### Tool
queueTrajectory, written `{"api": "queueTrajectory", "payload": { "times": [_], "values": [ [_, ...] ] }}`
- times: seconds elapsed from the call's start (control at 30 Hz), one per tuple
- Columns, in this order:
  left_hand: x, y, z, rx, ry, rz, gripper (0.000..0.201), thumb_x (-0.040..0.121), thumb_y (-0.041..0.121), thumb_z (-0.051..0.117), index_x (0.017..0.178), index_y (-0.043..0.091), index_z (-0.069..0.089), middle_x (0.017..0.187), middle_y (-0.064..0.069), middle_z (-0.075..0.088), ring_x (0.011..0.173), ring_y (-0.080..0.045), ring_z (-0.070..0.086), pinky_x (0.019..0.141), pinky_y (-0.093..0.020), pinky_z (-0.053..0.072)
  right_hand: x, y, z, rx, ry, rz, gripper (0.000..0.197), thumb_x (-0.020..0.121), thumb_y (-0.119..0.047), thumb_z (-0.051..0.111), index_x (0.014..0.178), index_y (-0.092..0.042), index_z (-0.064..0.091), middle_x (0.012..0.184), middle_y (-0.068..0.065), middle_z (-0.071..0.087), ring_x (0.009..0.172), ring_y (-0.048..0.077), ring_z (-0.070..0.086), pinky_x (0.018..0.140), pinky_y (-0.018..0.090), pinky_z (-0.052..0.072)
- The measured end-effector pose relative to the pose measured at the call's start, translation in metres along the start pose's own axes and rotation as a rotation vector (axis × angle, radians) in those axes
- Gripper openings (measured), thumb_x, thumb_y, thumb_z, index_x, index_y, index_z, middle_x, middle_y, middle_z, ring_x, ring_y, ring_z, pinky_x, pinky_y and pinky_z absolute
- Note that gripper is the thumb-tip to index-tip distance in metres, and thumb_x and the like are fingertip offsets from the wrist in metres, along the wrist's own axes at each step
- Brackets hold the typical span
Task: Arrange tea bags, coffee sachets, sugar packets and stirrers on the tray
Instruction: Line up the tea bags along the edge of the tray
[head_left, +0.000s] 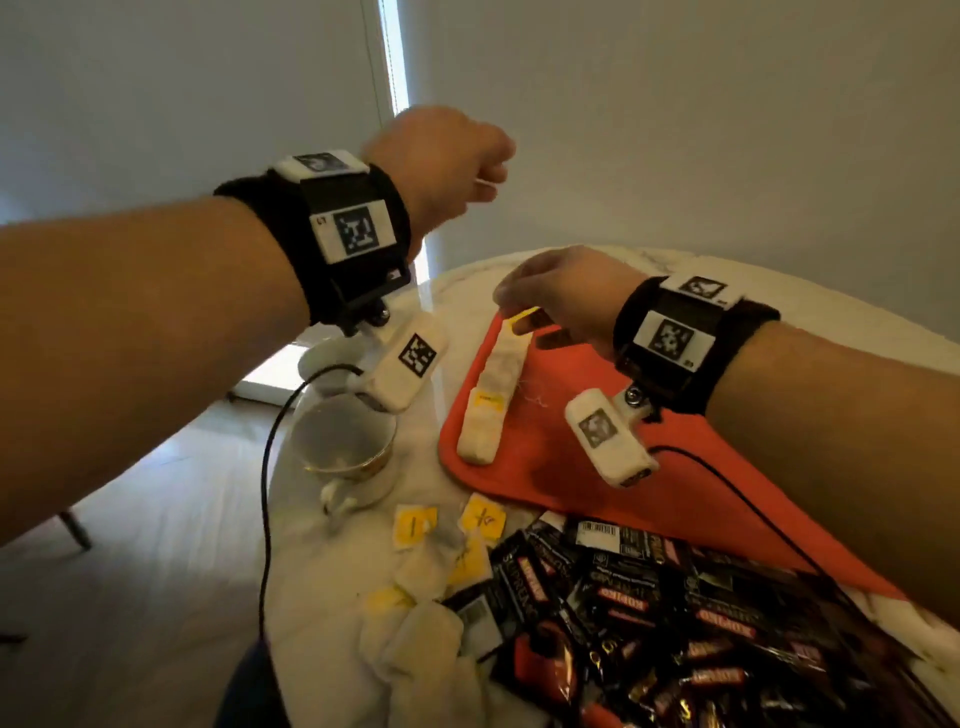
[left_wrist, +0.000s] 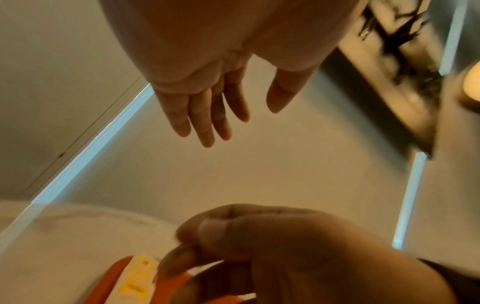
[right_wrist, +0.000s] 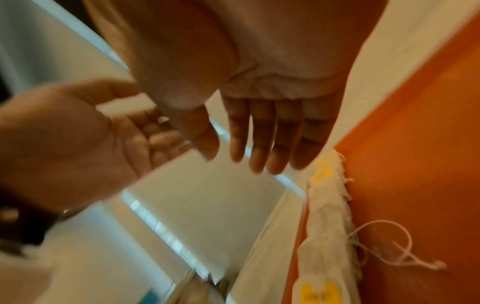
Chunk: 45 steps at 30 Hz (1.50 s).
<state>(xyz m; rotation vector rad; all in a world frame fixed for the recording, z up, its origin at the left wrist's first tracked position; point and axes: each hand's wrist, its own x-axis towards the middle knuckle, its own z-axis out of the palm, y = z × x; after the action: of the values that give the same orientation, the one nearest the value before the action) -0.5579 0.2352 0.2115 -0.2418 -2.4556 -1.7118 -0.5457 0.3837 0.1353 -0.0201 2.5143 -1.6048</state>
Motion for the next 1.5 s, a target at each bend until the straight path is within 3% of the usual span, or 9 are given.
{"api": "queueTrajectory", "payload": {
  "times": [0.1, 0.23, 0.4, 0.57, 0.77, 1.0, 1.13, 1.37, 1.5],
  "values": [
    [-0.075, 0.017, -0.030, -0.046, 0.005, 0.189, 0.008, 0.100, 0.019, 0.061, 0.097, 0.014, 0.066, 0.095, -0.007, 0.077, 0.083, -0.023, 0.078, 0.078, -0.040, 0.065, -0.051, -0.015, 0.013, -0.315, -0.217, -0.105, 0.017, 0.087, -0.034, 0.078, 0.100, -0.024, 0.076, 0.094, -0.004, 0.077, 0.088, 0.013, 0.074, 0.077, 0.034, 0.061],
    [-0.191, -0.010, -0.052, 0.038, -0.219, 0.121, 0.010, 0.093, 0.020, 0.068, 0.085, 0.014, 0.070, 0.080, -0.010, 0.075, 0.068, -0.030, 0.076, 0.064, -0.047, 0.062, -0.097, -0.013, 0.036, -0.744, -0.455, -0.175, 0.026, 0.081, -0.053, 0.077, 0.097, -0.032, 0.075, 0.085, -0.010, 0.074, 0.080, 0.009, 0.070, 0.076, 0.035, 0.062],
    [-0.266, -0.073, -0.062, 0.707, -0.390, -0.161, 0.029, 0.077, 0.058, 0.080, 0.089, 0.037, 0.064, 0.081, 0.022, 0.068, 0.070, 0.001, 0.065, 0.061, -0.014, 0.047, -0.118, -0.005, 0.065, -1.047, -0.469, -0.266, 0.055, 0.076, -0.067, 0.074, 0.121, -0.037, 0.064, 0.113, -0.017, 0.067, 0.102, 0.010, 0.063, 0.094, 0.038, 0.054],
    [-0.271, -0.091, -0.050, 0.862, -0.378, -0.212, 0.056, 0.070, 0.079, 0.074, 0.099, 0.040, 0.046, 0.092, 0.014, 0.057, 0.076, -0.001, 0.056, 0.059, -0.018, 0.040, -0.122, -0.010, 0.084, -1.177, -0.520, -0.252, 0.077, 0.077, -0.063, 0.076, 0.145, -0.040, 0.048, 0.134, -0.013, 0.060, 0.120, 0.015, 0.057, 0.103, 0.039, 0.049],
    [-0.260, -0.102, -0.035, 0.808, -0.338, -0.179, 0.071, 0.068, 0.074, 0.078, 0.120, 0.037, 0.048, 0.109, 0.017, 0.059, 0.094, -0.004, 0.059, 0.082, -0.029, 0.056, -0.118, -0.014, 0.100, -1.339, -0.502, -0.361, 0.069, 0.079, -0.073, 0.063, 0.140, -0.045, 0.051, 0.119, -0.009, 0.063, 0.108, 0.018, 0.060, 0.093, 0.041, 0.053],
    [-0.257, -0.100, -0.034, 0.685, -0.395, -0.213, 0.043, 0.075, 0.049, 0.087, 0.097, 0.041, 0.051, 0.095, 0.016, 0.061, 0.085, 0.001, 0.059, 0.074, -0.022, 0.053, -0.117, -0.013, 0.105, -1.438, -0.605, -0.341, 0.075, 0.079, -0.061, 0.074, 0.145, -0.038, 0.047, 0.117, -0.007, 0.062, 0.104, 0.018, 0.058, 0.078, 0.030, 0.046],
    [-0.256, -0.102, -0.042, 0.662, -0.402, -0.247, 0.041, 0.075, 0.041, 0.087, 0.098, 0.040, 0.053, 0.097, 0.016, 0.061, 0.088, -0.003, 0.061, 0.075, -0.023, 0.054, -0.121, -0.009, 0.109, -1.443, -0.605, -0.374, 0.062, 0.081, -0.049, 0.078, 0.135, -0.036, 0.050, 0.098, -0.008, 0.054, 0.090, 0.017, 0.053, 0.058, 0.027, 0.036],
    [-0.252, -0.103, -0.047, 0.625, -0.365, -0.320, 0.038, 0.074, 0.025, 0.087, 0.091, 0.029, 0.053, 0.093, 0.006, 0.062, 0.082, -0.012, 0.061, 0.058, -0.020, 0.047, -0.116, -0.002, 0.110, -1.209, -0.569, -0.275, 0.036, 0.083, -0.034, 0.076, 0.117, -0.036, 0.062, 0.108, -0.006, 0.063, 0.096, 0.018, 0.062, 0.080, 0.034, 0.056],
    [-0.254, -0.108, -0.057, 0.397, -0.276, -0.432, 0.041, 0.072, 0.017, 0.091, 0.097, 0.030, 0.061, 0.098, -0.002, 0.066, 0.087, -0.020, 0.067, 0.062, -0.027, 0.055, -0.113, -0.004, 0.091, -0.986, -0.494, -0.199, 0.029, 0.080, -0.026, 0.078, 0.101, -0.038, 0.063, 0.088, -0.011, 0.068, 0.076, 0.010, 0.067, 0.055, 0.021, 0.048]
  ]
}}
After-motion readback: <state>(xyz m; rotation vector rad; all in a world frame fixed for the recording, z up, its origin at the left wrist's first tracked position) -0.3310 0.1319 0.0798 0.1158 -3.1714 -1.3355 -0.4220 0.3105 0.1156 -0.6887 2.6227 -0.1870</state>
